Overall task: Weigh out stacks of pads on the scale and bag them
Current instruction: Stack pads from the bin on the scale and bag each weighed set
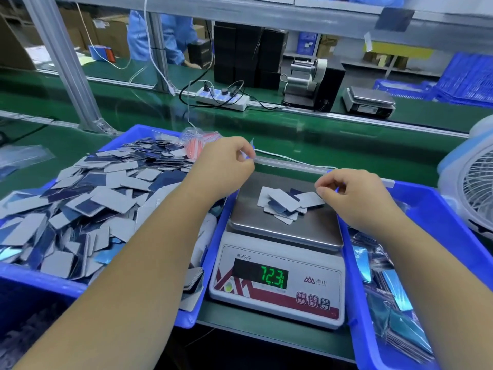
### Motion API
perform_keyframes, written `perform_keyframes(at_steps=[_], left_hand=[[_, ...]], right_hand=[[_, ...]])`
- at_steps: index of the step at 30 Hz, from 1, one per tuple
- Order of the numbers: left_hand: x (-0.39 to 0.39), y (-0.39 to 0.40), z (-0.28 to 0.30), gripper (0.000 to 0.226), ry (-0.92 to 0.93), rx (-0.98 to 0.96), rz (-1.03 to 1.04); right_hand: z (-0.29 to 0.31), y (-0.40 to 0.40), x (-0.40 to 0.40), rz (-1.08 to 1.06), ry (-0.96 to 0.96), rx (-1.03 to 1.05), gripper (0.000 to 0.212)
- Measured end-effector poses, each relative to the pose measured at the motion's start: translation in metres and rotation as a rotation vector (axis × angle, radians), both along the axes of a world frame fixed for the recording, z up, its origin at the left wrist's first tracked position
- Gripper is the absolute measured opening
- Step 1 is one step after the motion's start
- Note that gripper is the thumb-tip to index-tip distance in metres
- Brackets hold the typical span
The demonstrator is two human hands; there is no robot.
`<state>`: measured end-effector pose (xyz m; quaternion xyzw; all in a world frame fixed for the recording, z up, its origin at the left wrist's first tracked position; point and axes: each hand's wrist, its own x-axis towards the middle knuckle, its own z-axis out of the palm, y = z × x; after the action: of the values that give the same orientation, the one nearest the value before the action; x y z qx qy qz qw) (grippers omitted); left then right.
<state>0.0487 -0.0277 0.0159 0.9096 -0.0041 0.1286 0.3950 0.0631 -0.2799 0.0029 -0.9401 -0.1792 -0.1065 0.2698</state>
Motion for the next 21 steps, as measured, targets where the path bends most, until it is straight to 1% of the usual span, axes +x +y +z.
perform_keyframes(at_steps=[2,4,6,7,9,10,14,16,18,19,21], left_hand=[[0.001,0.014,0.009,0.015,0.045,0.092,0.089],[0.002,0.029,0.015,0.006,0.157,0.287,0.126],[0.001,0.036,0.016,0.023,0.304,0.439,0.096],[0.0,0.038,0.016,0.032,0.374,0.465,0.072],[-0.003,0.039,0.013,0.045,0.442,0.456,0.046],[-0.003,0.04,0.012,0.047,0.453,0.438,0.042],[-0.001,0.042,0.009,0.041,0.446,0.344,0.031],[-0.003,0.039,0.009,0.047,0.455,0.304,0.019],[-0.006,0.035,0.009,0.051,0.48,0.314,-0.005],[-0.006,0.034,0.008,0.045,0.474,0.331,-0.016],[-0.006,0.033,0.011,0.025,0.442,0.361,-0.001]], right_hand=[[0.001,0.0,0.0,0.008,-0.011,-0.003,0.021],[0.001,0.0,0.0,0.013,-0.016,-0.003,0.02],[0.0,0.002,0.0,0.013,-0.011,-0.001,0.019],[0.0,0.002,0.0,0.014,-0.006,-0.003,0.019],[-0.001,0.004,-0.001,0.027,-0.001,-0.014,0.019],[-0.001,0.004,-0.001,0.035,0.0,-0.021,0.018],[-0.001,0.003,-0.001,0.046,-0.006,-0.026,0.019],[0.0,0.003,-0.001,0.046,-0.01,-0.018,0.02],[0.0,0.002,-0.001,0.047,-0.01,-0.01,0.02],[0.001,0.002,-0.002,0.051,-0.009,-0.011,0.021],[0.002,0.003,-0.003,0.062,-0.006,-0.019,0.022]])
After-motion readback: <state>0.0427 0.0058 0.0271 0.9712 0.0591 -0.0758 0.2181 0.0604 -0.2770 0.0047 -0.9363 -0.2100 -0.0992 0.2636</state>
